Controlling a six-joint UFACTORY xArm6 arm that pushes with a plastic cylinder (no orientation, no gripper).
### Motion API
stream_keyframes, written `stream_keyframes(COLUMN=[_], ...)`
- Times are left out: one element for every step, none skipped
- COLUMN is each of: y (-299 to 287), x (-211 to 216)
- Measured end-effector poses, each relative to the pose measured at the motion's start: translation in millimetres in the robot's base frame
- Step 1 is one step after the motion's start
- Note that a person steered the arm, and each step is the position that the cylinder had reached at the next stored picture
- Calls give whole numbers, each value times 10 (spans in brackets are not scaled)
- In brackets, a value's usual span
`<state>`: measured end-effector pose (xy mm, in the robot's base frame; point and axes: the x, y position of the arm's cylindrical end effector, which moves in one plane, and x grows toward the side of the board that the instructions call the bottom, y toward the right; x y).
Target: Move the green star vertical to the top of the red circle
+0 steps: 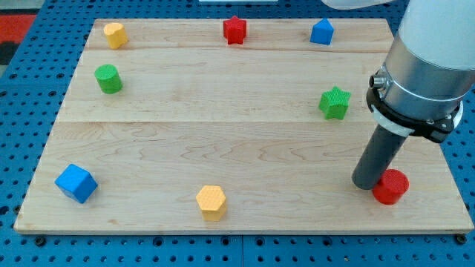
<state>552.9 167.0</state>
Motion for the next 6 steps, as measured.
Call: stream_keyframes(y=[-59, -445, -566, -142, 135, 651], x=[67, 286, 531, 658, 649, 648])
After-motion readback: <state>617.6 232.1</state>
